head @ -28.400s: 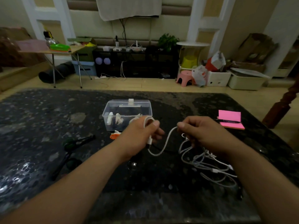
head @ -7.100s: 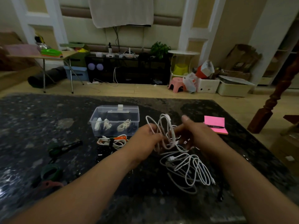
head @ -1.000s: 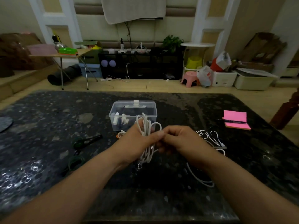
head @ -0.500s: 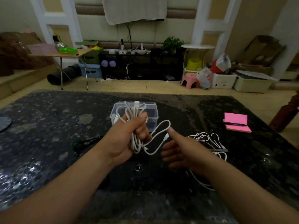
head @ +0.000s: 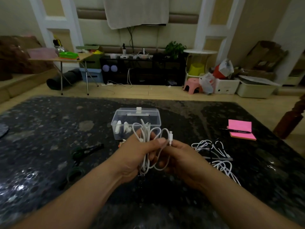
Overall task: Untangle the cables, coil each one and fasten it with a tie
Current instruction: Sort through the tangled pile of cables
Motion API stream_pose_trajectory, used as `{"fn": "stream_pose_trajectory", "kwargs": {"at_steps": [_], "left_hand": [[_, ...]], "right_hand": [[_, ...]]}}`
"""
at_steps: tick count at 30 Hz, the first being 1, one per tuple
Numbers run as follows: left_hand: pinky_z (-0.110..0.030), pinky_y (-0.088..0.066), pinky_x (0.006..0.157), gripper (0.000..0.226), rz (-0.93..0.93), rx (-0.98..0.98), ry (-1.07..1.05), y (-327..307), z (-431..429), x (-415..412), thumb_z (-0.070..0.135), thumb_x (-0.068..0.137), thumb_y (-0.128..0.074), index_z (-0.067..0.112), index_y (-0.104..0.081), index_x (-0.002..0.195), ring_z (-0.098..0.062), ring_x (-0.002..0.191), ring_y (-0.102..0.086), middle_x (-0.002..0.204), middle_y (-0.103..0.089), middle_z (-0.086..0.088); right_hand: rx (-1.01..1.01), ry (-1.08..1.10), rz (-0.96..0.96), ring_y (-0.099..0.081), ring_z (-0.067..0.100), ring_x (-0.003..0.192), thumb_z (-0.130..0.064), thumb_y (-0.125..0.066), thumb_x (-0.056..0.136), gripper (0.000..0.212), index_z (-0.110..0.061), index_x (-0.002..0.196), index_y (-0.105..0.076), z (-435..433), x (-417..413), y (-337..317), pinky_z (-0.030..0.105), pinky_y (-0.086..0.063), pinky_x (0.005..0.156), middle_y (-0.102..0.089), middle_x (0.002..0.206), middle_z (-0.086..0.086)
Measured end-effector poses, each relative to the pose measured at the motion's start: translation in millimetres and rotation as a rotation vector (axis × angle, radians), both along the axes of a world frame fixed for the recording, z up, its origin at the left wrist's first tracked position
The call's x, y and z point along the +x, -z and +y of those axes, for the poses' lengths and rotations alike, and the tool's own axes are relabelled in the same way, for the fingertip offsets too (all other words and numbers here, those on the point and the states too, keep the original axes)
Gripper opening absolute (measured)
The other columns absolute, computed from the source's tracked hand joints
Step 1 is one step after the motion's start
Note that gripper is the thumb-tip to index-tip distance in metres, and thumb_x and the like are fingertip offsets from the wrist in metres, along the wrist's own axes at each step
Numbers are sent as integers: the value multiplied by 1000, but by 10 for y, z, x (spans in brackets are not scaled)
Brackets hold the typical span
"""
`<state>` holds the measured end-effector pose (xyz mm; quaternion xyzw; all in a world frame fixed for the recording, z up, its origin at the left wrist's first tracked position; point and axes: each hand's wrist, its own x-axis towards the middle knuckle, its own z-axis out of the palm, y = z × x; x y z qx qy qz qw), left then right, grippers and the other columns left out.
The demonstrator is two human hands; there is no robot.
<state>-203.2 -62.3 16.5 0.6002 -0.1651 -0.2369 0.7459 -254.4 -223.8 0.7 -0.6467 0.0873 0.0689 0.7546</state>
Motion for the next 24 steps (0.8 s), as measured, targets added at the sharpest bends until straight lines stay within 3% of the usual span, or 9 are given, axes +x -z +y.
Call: {"fn": "stream_pose_trajectory", "kwargs": {"at_steps": [5,8,10,13,18,20,24], "left_hand": [[-26,-51,56,21,-98,90,-26,7,-52,-32,9,92,-77,3,-59,100,-17,59,-55,68,-54,-13],[-43,-63,82,33,-160,122,7,37,-72,-51,7,91,-80,-8,-59,112,-32,84,-73,94,-70,-29],[-48,-61,96,32,-158,133,16,38,-77,-66,6,91,-79,-2,-65,119,-35,102,-76,106,-76,-23],[-37,-64,90,24,-157,192,3,38,-66,-57,5,95,-74,-1,-67,117,-30,101,-77,106,-78,-18],[-26,-56,74,2,-204,249,-4,110,-45,-17,2,97,-70,3,-71,97,-17,80,-71,85,-75,-10],[-21,-54,71,9,-212,250,-9,105,-57,-36,2,96,-71,-2,-70,105,-11,77,-71,83,-75,-4],[-17,-56,78,22,-224,274,27,88,-88,-57,-5,93,-72,10,-73,110,-12,95,-78,99,-81,-3]], "right_hand": [[-167,55,-27,-66,17,66,-26,-62,104,23,-7,107,-75,-17,-21,-36,25,-49,53,-78,92,14],[-278,84,-16,-72,23,69,-18,-58,103,19,-17,102,-77,-15,-34,-15,33,-54,61,-81,89,12],[-327,107,-22,-74,23,69,-15,-57,102,20,-18,102,-77,-13,-42,-11,35,-56,63,-80,85,10],[-387,144,-38,-73,18,62,-16,-56,105,21,-17,95,-75,-30,-55,-52,29,-54,53,-78,76,8],[-539,196,-75,-70,19,58,-20,-59,104,22,-14,88,-74,-108,-9,-100,30,-53,54,-76,71,12],[-567,197,-80,-70,17,57,-22,-60,105,23,-14,88,-73,-131,-9,-128,29,-53,53,-76,69,11],[-571,183,-67,-75,22,65,-26,-61,103,20,-16,90,-72,-128,-17,-93,38,-61,62,-77,71,9]]}}
